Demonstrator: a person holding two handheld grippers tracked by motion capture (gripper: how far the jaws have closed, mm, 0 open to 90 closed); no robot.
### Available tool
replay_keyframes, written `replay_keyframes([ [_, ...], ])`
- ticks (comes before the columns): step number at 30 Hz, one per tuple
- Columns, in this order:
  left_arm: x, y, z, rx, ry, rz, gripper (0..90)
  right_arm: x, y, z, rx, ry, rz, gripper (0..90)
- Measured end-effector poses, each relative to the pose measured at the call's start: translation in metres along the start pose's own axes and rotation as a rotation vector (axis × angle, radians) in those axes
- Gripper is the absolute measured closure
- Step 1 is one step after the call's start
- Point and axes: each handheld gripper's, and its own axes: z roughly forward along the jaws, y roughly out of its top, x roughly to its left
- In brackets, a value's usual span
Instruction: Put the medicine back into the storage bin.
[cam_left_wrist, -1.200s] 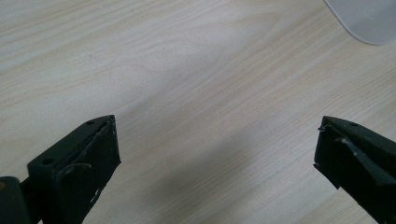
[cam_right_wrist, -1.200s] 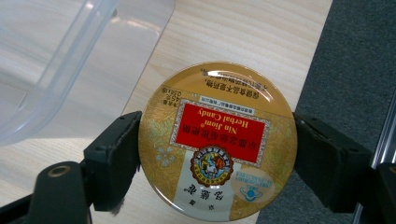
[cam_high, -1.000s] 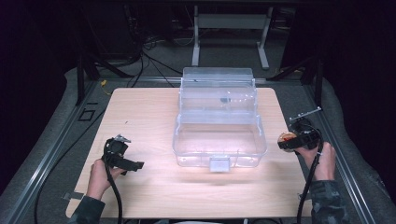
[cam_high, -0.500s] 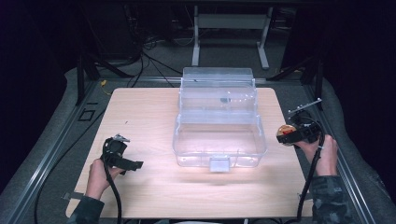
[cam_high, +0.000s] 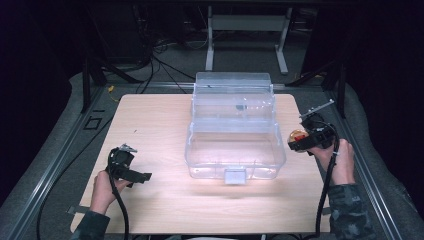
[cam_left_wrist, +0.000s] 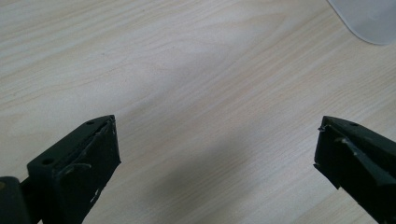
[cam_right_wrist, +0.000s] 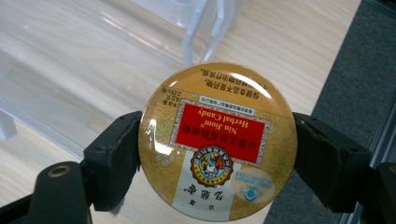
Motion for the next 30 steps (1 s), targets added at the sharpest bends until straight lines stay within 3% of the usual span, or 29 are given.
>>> replay_keyframes([
  [23,-0.007,0.010,0.004,0.005,-0.009,0.026,0.2,0.045,0.025,0.027,0.003,0.084,-0.101,20.2],
  [30,-0.004,0.006,0.004,0.008,-0.010,0.018,0.2,0.057,0.026,0.044,0.033,0.114,-0.128,20.2],
])
